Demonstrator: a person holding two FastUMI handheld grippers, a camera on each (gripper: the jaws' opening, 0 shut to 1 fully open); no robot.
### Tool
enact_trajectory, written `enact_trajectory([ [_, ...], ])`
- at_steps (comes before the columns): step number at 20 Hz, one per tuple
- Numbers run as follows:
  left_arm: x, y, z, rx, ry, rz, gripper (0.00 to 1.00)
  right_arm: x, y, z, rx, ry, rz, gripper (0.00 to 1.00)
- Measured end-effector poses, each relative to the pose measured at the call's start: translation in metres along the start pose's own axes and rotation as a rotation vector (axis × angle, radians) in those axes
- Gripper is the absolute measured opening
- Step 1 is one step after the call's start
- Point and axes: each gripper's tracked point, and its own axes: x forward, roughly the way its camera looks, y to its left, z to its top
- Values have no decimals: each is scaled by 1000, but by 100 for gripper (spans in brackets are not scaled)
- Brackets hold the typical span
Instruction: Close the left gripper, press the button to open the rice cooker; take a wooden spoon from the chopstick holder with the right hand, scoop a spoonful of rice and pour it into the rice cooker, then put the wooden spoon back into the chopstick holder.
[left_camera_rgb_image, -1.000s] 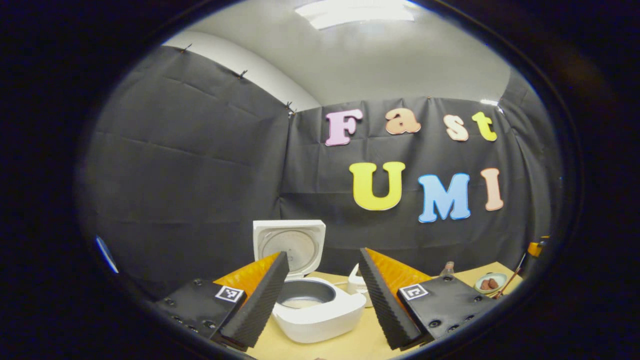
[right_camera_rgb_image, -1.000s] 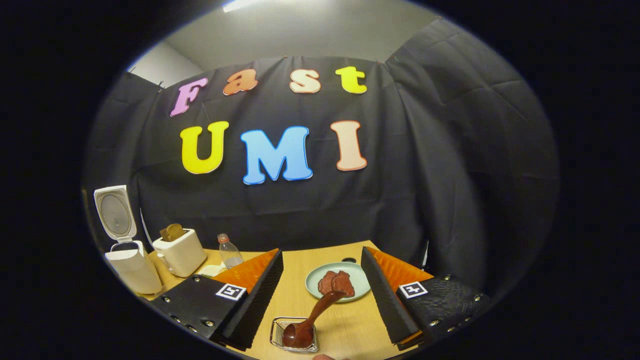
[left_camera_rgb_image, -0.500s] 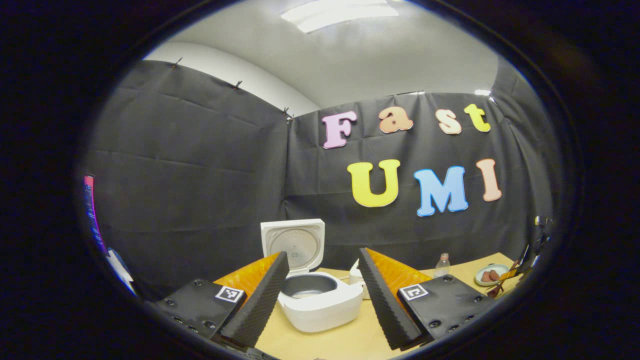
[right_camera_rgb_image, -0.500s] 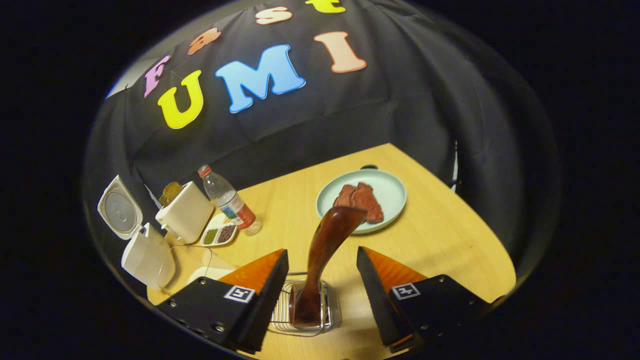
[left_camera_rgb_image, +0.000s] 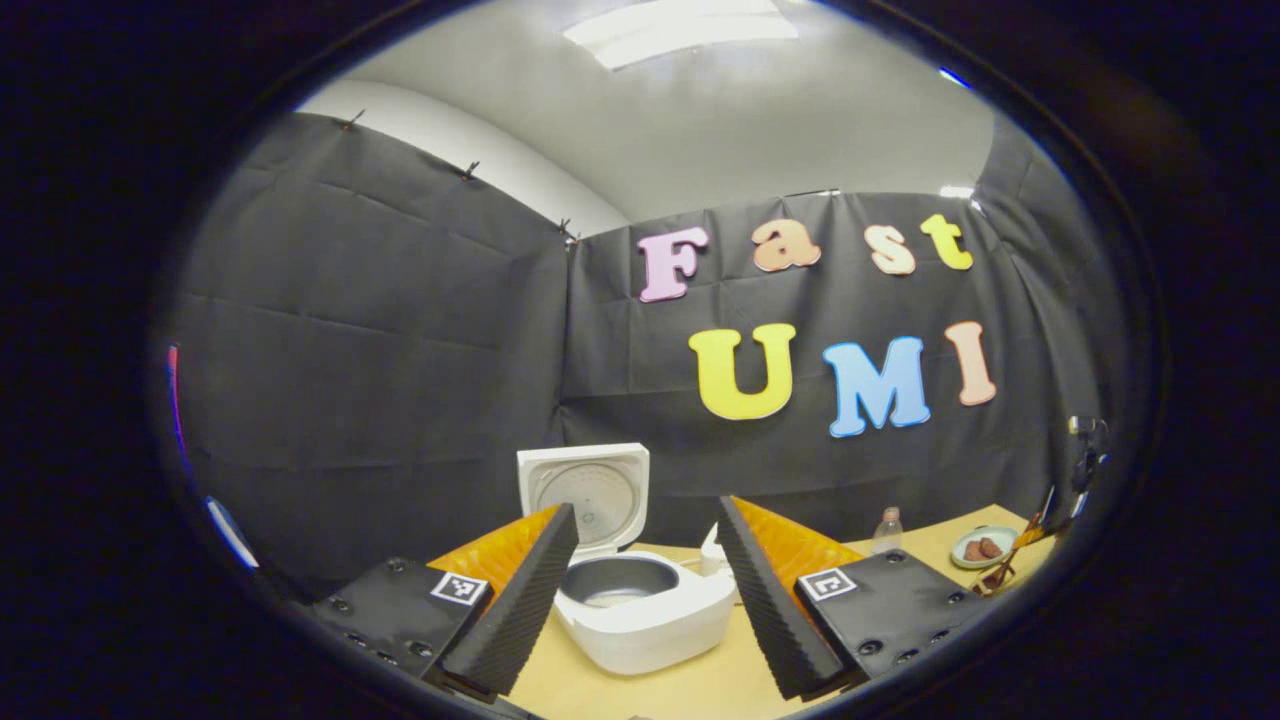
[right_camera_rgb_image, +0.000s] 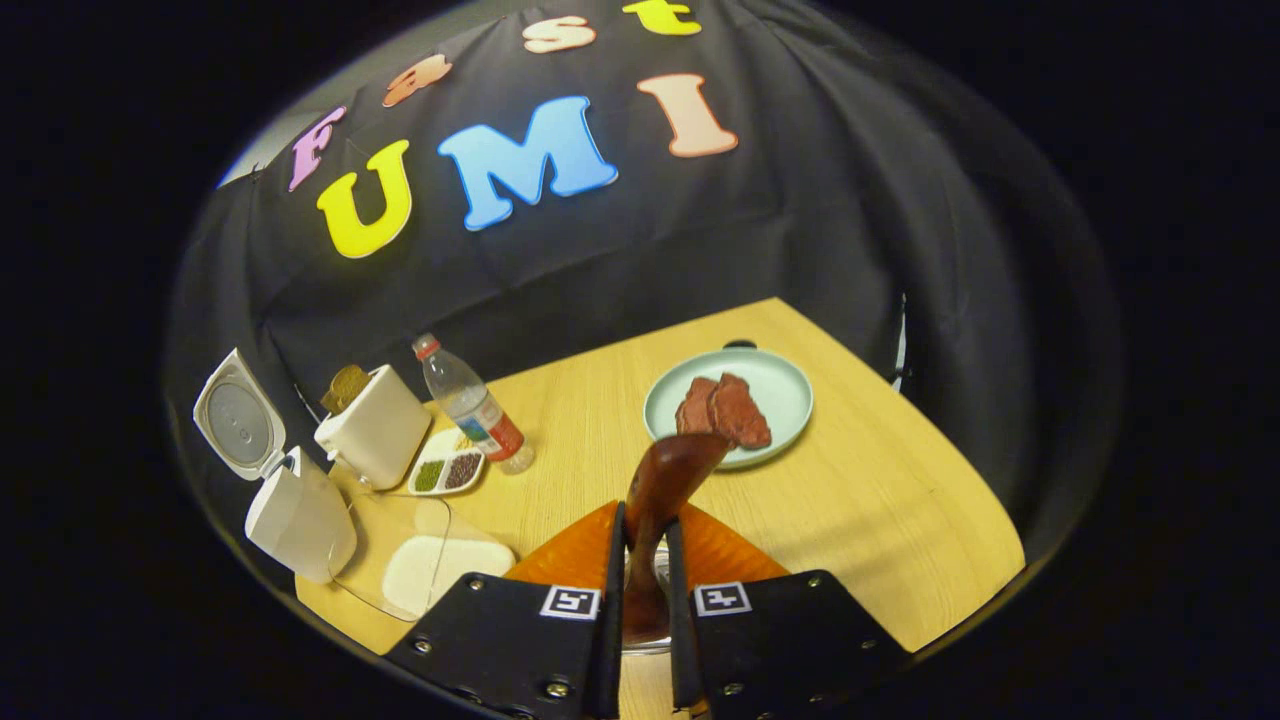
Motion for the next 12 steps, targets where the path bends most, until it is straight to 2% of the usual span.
enact_trajectory([
  [3,24,16,6,-59,-35,-49,95,-16,20,33,-38,-78,-34,20],
  [6,42,38,-2,-99,-40,-72,97,-36,39,45,-64,-143,-56,20],
  [12,50,96,-16,-95,-37,-50,97,-55,109,60,-66,-218,15,20],
])
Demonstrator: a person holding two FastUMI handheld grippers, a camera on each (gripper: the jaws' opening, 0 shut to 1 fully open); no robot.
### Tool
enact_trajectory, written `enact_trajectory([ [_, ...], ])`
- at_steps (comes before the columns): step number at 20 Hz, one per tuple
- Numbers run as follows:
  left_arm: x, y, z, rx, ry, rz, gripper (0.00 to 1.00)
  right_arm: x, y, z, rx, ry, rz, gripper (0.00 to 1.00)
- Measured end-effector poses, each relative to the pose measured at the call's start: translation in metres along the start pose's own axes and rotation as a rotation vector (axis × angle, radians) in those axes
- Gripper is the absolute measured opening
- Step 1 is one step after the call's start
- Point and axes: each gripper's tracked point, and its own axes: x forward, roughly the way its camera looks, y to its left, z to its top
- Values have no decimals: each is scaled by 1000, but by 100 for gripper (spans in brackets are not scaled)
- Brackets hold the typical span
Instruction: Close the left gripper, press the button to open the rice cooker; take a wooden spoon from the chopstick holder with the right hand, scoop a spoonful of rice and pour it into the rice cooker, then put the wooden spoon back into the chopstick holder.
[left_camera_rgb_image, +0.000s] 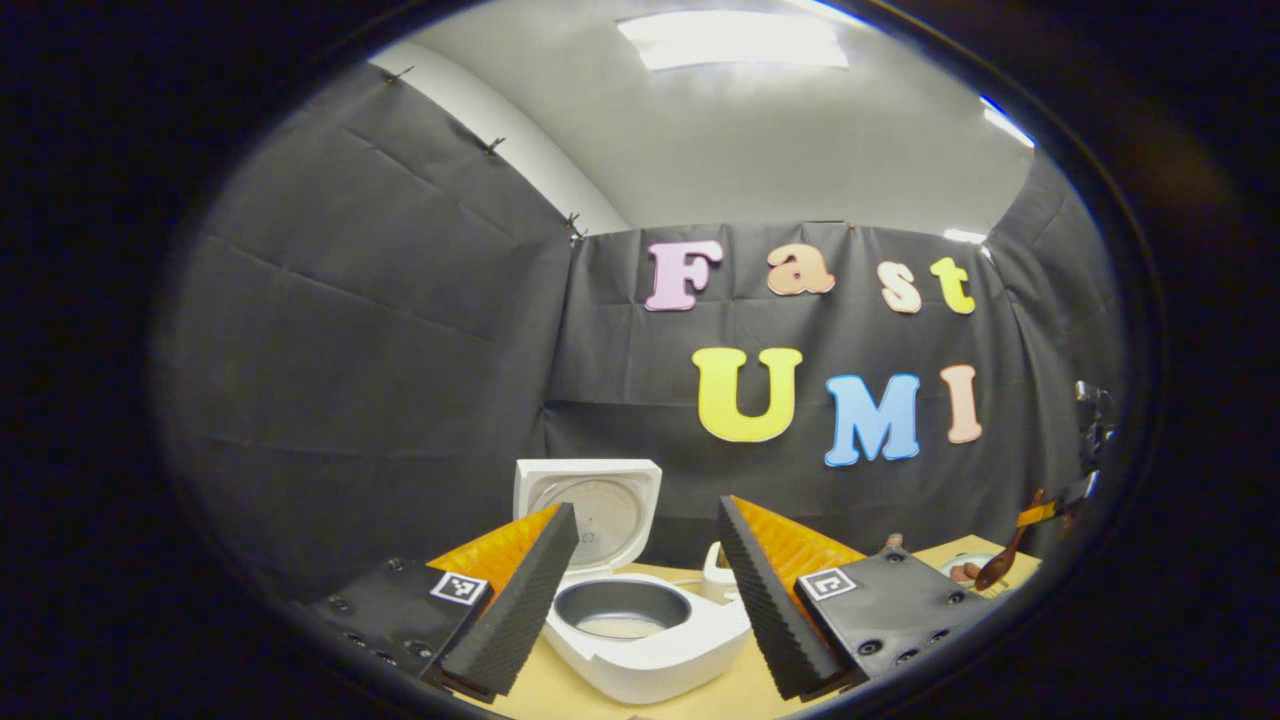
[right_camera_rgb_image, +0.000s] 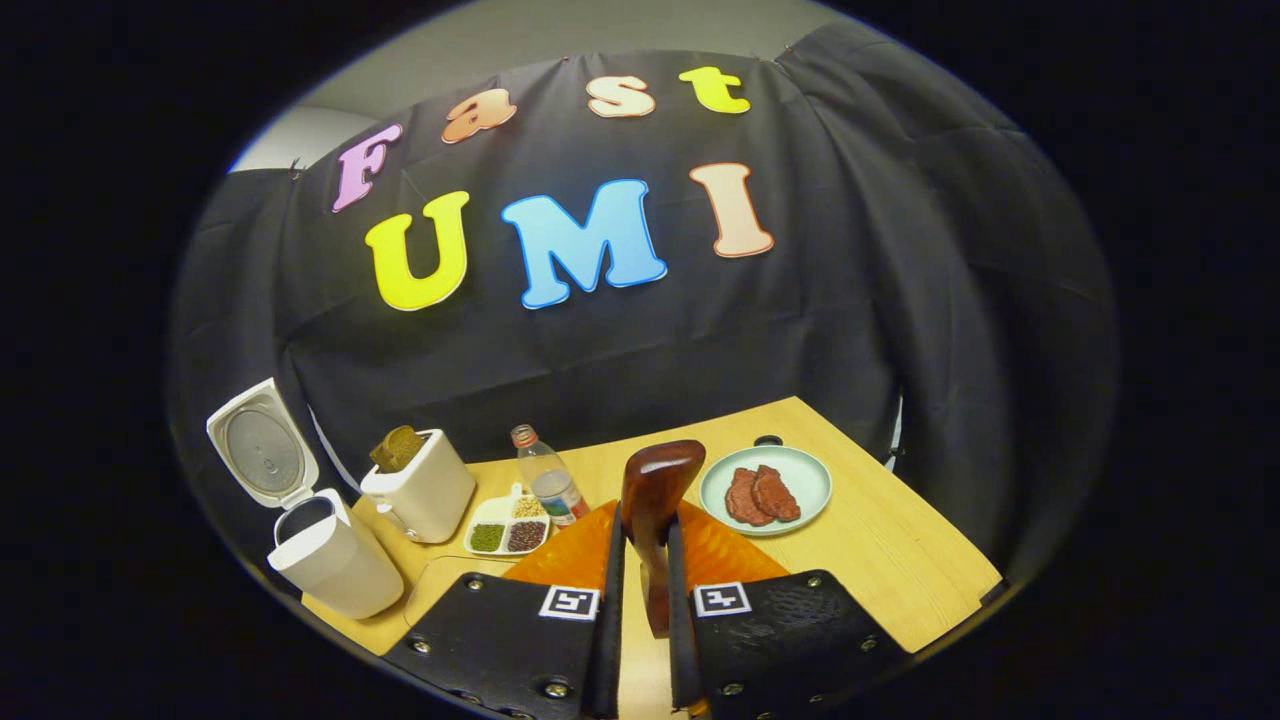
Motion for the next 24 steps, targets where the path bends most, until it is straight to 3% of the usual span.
enact_trajectory([
  [5,-2,40,-8,22,17,23,97,2,68,-2,-1,-31,82,20],
  [9,-13,70,-12,29,28,61,95,17,109,-28,-22,5,140,20],
  [11,-17,82,-13,34,38,87,99,29,120,-51,-27,54,159,20],
  [16,-30,101,-24,57,74,147,97,56,133,-101,-37,154,174,21],
  [17,-32,103,-23,67,79,154,96,61,136,-120,-25,190,184,13],
  [18,-35,103,-23,75,79,160,97,63,138,-132,-10,216,195,13],
  [24,-43,92,-21,110,76,157,97,61,151,-144,2,235,212,13],
])
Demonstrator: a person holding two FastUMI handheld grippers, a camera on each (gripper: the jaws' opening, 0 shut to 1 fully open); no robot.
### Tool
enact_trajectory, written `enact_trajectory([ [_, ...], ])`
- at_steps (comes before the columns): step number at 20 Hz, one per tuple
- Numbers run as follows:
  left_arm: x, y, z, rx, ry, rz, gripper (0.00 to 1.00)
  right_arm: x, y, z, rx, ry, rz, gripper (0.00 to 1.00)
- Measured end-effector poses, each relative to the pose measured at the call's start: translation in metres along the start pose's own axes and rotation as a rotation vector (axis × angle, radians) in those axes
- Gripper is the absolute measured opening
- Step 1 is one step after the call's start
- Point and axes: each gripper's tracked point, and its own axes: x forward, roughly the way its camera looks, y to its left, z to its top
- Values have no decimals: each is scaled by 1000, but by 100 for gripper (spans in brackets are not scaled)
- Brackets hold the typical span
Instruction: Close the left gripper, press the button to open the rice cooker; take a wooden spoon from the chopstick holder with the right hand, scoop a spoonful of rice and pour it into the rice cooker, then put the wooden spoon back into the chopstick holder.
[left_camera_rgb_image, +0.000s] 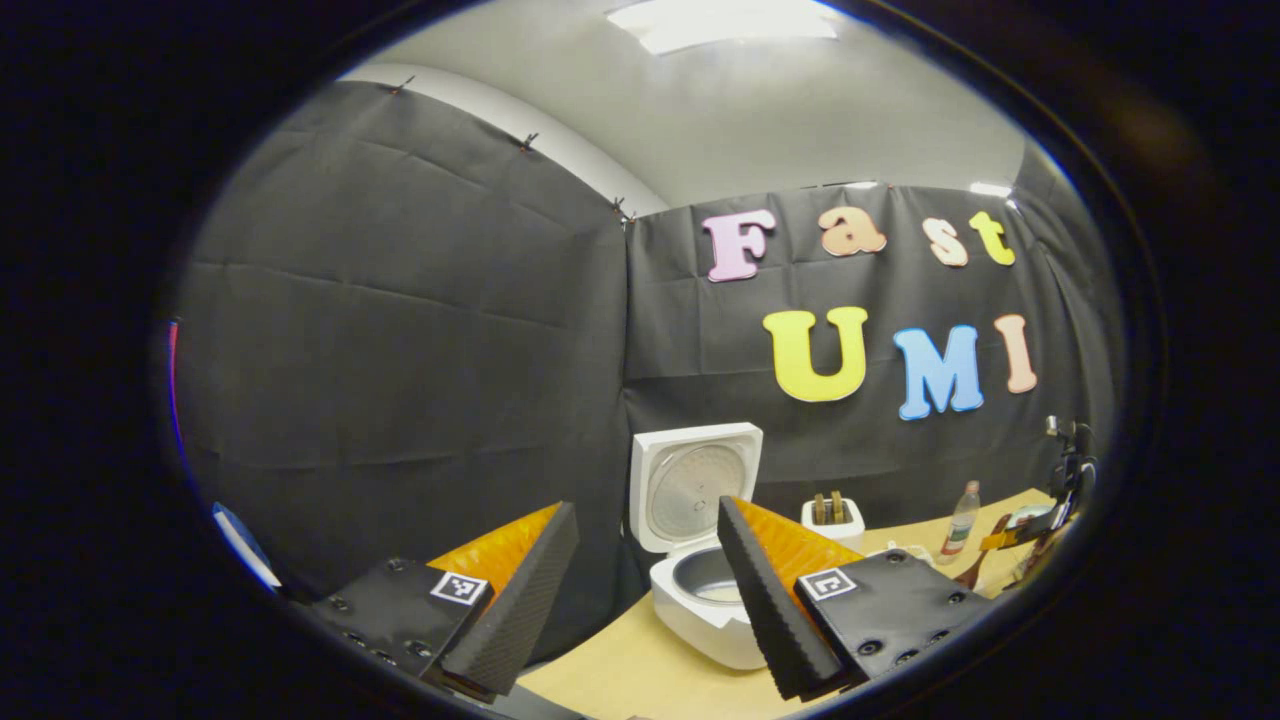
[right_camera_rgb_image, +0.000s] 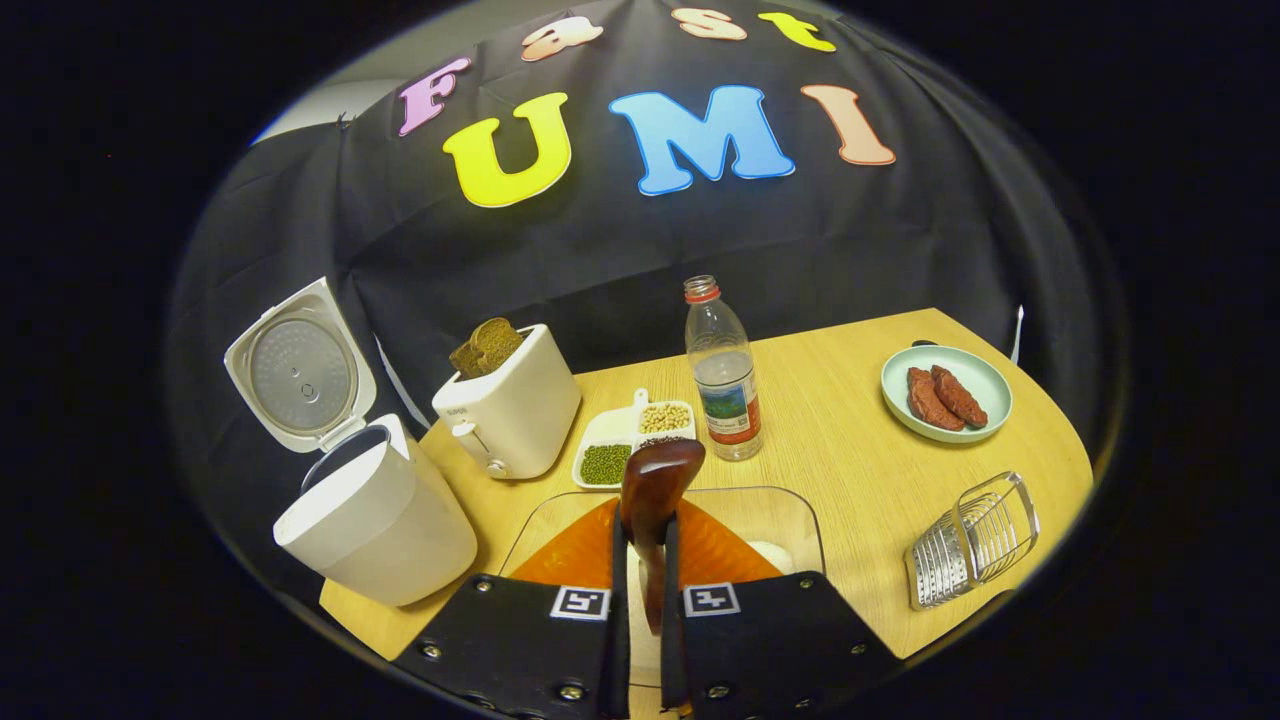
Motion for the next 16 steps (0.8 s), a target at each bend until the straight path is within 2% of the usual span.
enact_trajectory([
  [7,2,-10,-5,-17,8,-26,95,-6,36,-14,71,28,63,12],
  [9,4,-10,-3,-13,7,-30,97,-6,28,-13,184,44,74,13],
  [12,4,-10,2,-8,-2,-34,95,-7,4,-6,391,65,95,13],
  [14,3,-9,5,-14,-11,-29,97,-11,-12,5,436,45,98,13],
  [16,3,-15,5,-29,-7,-37,95,-15,-24,22,451,15,97,12],
])
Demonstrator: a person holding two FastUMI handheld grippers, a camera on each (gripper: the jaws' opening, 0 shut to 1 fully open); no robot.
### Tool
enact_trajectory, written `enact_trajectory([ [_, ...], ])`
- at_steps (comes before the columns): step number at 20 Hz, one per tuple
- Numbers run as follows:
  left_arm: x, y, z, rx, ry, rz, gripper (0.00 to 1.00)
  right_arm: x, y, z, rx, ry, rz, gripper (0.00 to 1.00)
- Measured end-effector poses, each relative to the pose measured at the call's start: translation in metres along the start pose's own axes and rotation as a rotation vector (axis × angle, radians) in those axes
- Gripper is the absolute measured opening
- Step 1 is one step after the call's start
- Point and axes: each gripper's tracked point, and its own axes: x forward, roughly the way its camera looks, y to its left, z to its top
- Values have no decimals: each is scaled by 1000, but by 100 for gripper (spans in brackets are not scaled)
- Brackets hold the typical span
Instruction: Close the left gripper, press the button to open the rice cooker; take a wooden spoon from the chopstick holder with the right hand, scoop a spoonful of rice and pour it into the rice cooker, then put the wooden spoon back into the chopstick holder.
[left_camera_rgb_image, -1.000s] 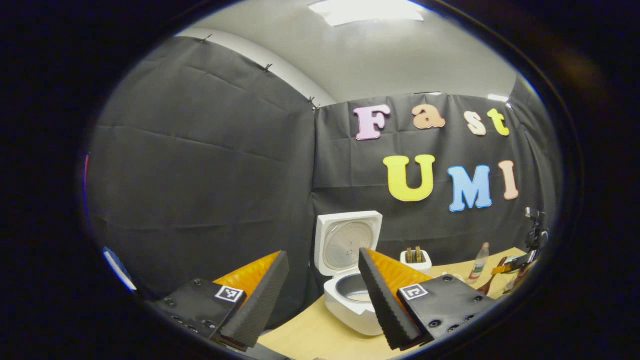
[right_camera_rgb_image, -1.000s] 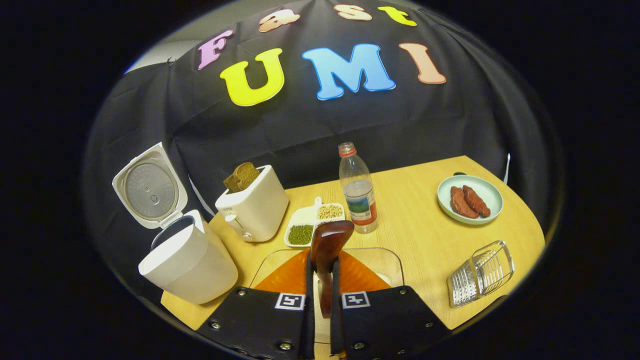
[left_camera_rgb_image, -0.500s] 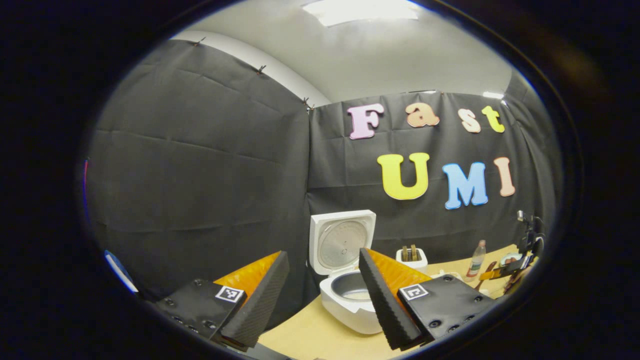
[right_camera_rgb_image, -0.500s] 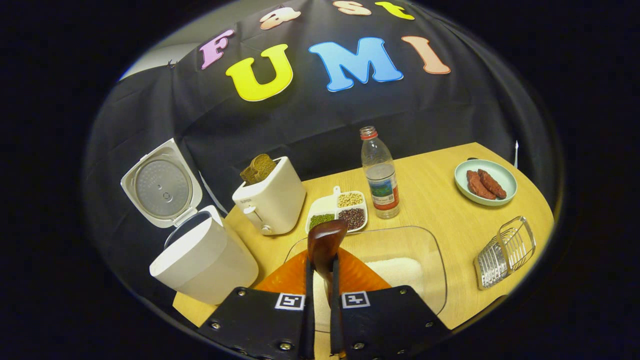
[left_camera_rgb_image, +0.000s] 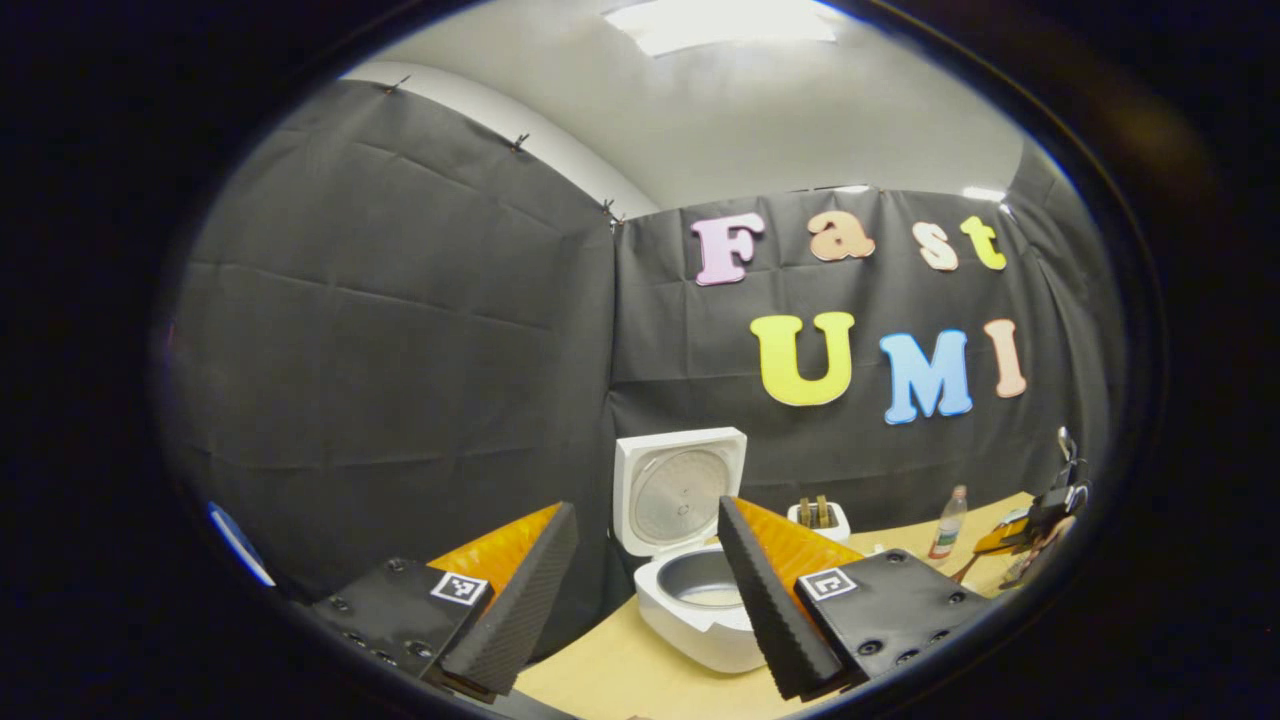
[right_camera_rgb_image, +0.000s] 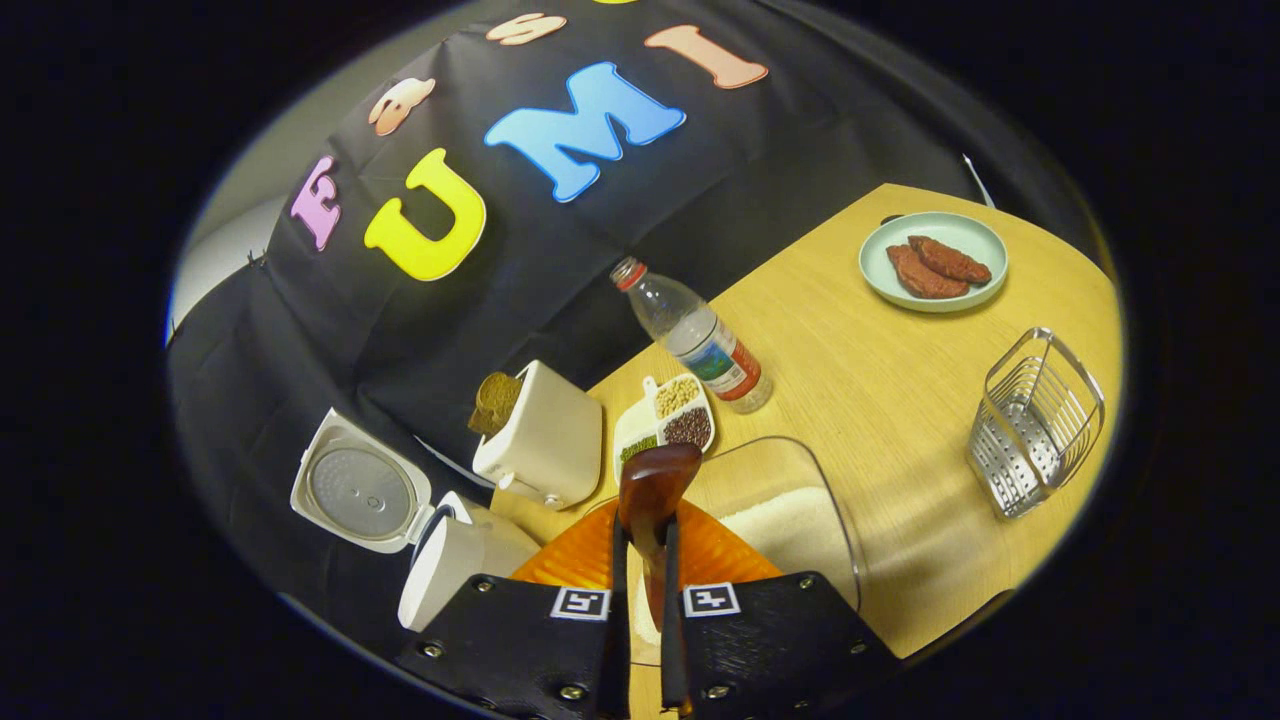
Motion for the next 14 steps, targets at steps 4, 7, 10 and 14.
enact_trajectory([
  [4,0,-5,-3,-17,0,-2,95,-12,12,33,83,-38,46,13],
  [7,1,-7,-7,-26,1,-4,95,-19,33,48,170,-47,105,12],
  [10,3,-2,-9,-36,2,3,97,-18,60,52,222,-36,163,12],
  [14,2,20,-15,-28,5,30,97,-9,105,45,192,-25,220,12],
])
